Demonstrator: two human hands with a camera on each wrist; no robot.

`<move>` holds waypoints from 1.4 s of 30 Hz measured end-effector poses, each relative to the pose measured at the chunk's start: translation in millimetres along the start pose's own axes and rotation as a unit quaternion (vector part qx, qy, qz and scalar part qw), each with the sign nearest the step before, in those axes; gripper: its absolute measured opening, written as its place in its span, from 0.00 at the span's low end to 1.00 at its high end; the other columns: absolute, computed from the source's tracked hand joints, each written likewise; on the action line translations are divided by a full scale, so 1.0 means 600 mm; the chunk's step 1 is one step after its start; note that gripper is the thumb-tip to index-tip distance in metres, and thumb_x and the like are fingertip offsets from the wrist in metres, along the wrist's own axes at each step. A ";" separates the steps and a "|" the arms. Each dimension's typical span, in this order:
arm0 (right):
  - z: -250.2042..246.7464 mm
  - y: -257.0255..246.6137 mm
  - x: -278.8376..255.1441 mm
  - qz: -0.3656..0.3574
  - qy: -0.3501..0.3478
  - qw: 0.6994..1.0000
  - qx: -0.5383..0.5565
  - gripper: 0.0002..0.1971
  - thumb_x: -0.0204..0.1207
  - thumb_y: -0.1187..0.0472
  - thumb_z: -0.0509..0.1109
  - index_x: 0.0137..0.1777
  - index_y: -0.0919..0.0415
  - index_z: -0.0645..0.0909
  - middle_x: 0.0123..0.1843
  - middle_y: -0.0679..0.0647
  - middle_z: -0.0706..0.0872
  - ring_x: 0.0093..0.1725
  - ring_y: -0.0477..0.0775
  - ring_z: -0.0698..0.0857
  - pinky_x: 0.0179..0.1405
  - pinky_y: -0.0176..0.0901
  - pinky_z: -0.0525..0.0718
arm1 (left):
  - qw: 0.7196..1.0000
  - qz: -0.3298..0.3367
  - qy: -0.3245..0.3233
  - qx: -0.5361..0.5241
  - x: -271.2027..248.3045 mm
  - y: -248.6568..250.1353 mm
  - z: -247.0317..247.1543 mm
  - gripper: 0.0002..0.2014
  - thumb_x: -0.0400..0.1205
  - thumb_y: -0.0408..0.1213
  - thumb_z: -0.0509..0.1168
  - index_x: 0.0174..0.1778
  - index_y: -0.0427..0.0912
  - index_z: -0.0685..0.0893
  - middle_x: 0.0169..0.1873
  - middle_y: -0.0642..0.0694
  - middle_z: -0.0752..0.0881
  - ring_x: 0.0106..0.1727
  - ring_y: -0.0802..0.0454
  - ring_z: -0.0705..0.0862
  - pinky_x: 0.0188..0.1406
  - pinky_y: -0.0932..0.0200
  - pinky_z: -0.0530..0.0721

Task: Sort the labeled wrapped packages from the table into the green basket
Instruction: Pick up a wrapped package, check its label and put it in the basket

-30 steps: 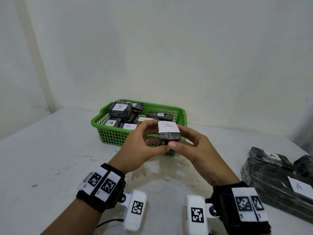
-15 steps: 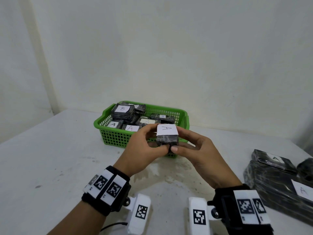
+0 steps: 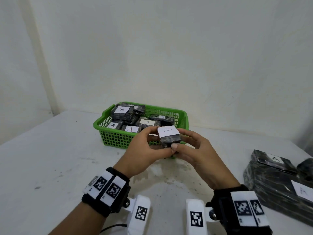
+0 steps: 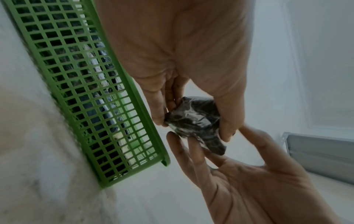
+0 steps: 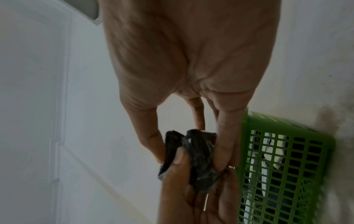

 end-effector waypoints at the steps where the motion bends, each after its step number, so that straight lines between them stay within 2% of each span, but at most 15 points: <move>1: 0.001 0.001 0.001 0.024 -0.003 0.999 0.031 0.31 0.67 0.61 0.89 0.71 0.58 0.84 0.64 0.62 0.92 0.60 0.59 0.94 0.57 0.51 0.93 | 1.000 -0.002 0.005 -0.003 0.000 -0.002 0.002 0.37 0.62 0.50 0.86 0.68 0.52 0.83 0.59 0.53 0.92 0.63 0.56 0.90 0.57 0.54 0.91; 5: 0.006 -0.001 0.002 0.078 0.015 0.993 0.089 0.33 0.68 0.49 0.81 0.69 0.68 0.82 0.57 0.66 0.94 0.52 0.63 0.95 0.56 0.58 0.93 | 0.999 -0.004 0.022 0.027 0.002 -0.008 0.005 0.47 0.55 0.55 0.90 0.70 0.50 0.81 0.62 0.52 0.90 0.64 0.55 0.89 0.62 0.52 0.91; 8: 0.001 -0.002 0.006 0.082 0.038 0.993 0.080 0.22 0.77 0.54 0.79 0.64 0.70 0.87 0.56 0.67 0.94 0.48 0.62 0.94 0.52 0.56 0.94 | 1.000 -0.016 0.007 0.020 0.003 -0.005 0.005 0.50 0.54 0.55 0.90 0.73 0.50 0.79 0.64 0.52 0.89 0.64 0.54 0.90 0.61 0.53 0.91; 10: -0.003 -0.003 0.008 0.090 0.043 0.992 0.072 0.17 0.80 0.58 0.77 0.62 0.70 0.89 0.58 0.68 0.94 0.50 0.63 0.94 0.50 0.56 0.94 | 0.999 -0.026 -0.003 -0.023 0.002 0.001 0.005 0.45 0.58 0.54 0.87 0.72 0.49 0.80 0.62 0.51 0.91 0.63 0.54 0.91 0.58 0.54 0.91; 13: -0.009 -0.009 0.013 0.112 0.047 0.992 0.044 0.16 0.79 0.57 0.79 0.61 0.67 0.90 0.56 0.65 0.93 0.50 0.62 0.94 0.48 0.55 0.94 | 0.997 -0.043 0.014 -0.070 0.004 0.013 0.005 0.32 0.74 0.57 0.79 0.67 0.40 0.83 0.57 0.48 0.93 0.58 0.52 0.93 0.56 0.54 0.92; 17: -0.003 -0.024 0.020 0.142 0.039 0.989 0.032 0.14 0.81 0.58 0.78 0.63 0.65 0.89 0.59 0.64 0.92 0.51 0.66 0.94 0.45 0.60 0.94 | 0.993 -0.056 0.042 -0.095 0.013 0.017 -0.002 0.17 0.82 0.38 0.75 0.60 0.30 0.84 0.54 0.40 0.93 0.53 0.46 0.94 0.55 0.49 0.93; 19: 0.003 -0.032 0.029 0.135 0.039 0.989 0.042 0.14 0.82 0.62 0.77 0.64 0.67 0.88 0.59 0.65 0.92 0.51 0.67 0.94 0.46 0.61 0.95 | 0.992 -0.058 0.053 -0.101 0.019 0.020 -0.008 0.15 0.82 0.35 0.75 0.59 0.29 0.84 0.54 0.38 0.93 0.53 0.44 0.94 0.55 0.49 0.93; 22: 0.009 -0.042 0.053 0.111 0.035 0.992 0.050 0.16 0.81 0.64 0.77 0.65 0.72 0.86 0.57 0.67 0.94 0.50 0.64 0.95 0.46 0.54 0.95 | 0.988 -0.076 0.075 -0.110 0.034 0.023 -0.023 0.18 0.82 0.38 0.75 0.62 0.27 0.83 0.54 0.34 0.92 0.54 0.43 0.94 0.58 0.48 0.93; 26: 0.013 -0.054 0.094 0.107 0.037 0.993 0.038 0.09 0.83 0.64 0.75 0.56 0.71 0.90 0.48 0.62 0.95 0.43 0.60 0.94 0.49 0.50 0.94 | 0.987 -0.117 0.077 -0.079 0.074 0.023 -0.041 0.21 0.83 0.46 0.74 0.64 0.32 0.86 0.56 0.34 0.92 0.53 0.46 0.94 0.58 0.46 0.93; 29: 0.016 -0.059 0.139 0.122 0.054 0.990 0.036 0.05 0.84 0.65 0.74 0.50 0.67 0.89 0.41 0.59 0.93 0.39 0.58 0.92 0.50 0.50 0.93 | 0.986 -0.148 0.041 -0.059 0.125 0.030 -0.058 0.18 0.86 0.46 0.71 0.60 0.32 0.89 0.54 0.36 0.93 0.54 0.40 0.94 0.56 0.49 0.93; 32: 0.017 -0.064 0.196 0.145 0.056 0.988 0.019 0.05 0.84 0.65 0.73 0.53 0.67 0.87 0.44 0.60 0.91 0.41 0.58 0.90 0.47 0.50 0.92 | 0.984 -0.175 0.022 -0.033 0.184 0.038 -0.078 0.19 0.86 0.43 0.71 0.61 0.28 0.88 0.55 0.34 0.93 0.55 0.40 0.94 0.53 0.52 0.93; 34: 0.016 -0.065 0.238 0.157 0.049 0.986 0.004 0.06 0.83 0.64 0.74 0.56 0.66 0.87 0.49 0.61 0.91 0.44 0.58 0.89 0.42 0.47 0.91 | 0.981 -0.189 0.030 -0.038 0.222 0.039 -0.087 0.18 0.86 0.40 0.72 0.61 0.25 0.86 0.56 0.31 0.92 0.52 0.40 0.94 0.46 0.54 0.94; 37: 0.012 -0.059 0.295 0.184 0.053 0.981 -0.005 0.07 0.82 0.64 0.76 0.56 0.65 0.86 0.57 0.62 0.90 0.50 0.59 0.89 0.44 0.48 0.91 | 0.975 -0.217 0.041 -0.035 0.279 0.025 -0.090 0.19 0.87 0.35 0.71 0.65 0.22 0.83 0.58 0.27 0.90 0.46 0.41 0.92 0.35 0.55 0.94; 40: 0.004 -0.044 0.340 0.200 0.075 0.977 -0.025 0.05 0.81 0.66 0.76 0.54 0.66 0.86 0.60 0.63 0.89 0.52 0.60 0.89 0.44 0.52 0.91 | 0.968 -0.246 0.040 -0.010 0.327 -0.006 -0.085 0.20 0.87 0.34 0.70 0.69 0.22 0.79 0.58 0.28 0.89 0.46 0.40 0.90 0.39 0.50 0.94; 42: -0.002 -0.032 0.364 0.205 0.084 0.974 -0.052 0.02 0.81 0.67 0.75 0.50 0.66 0.86 0.57 0.61 0.89 0.53 0.59 0.89 0.50 0.55 0.92 | 0.963 -0.266 0.033 0.012 0.354 -0.030 -0.083 0.20 0.86 0.35 0.70 0.69 0.24 0.79 0.55 0.30 0.88 0.48 0.38 0.90 0.49 0.44 0.94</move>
Point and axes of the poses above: each hand's wrist, its own x-axis towards the middle knuckle, its own z-axis out of the palm, y = z × x, the point moved 2 cm from there along x, towards the middle knuckle
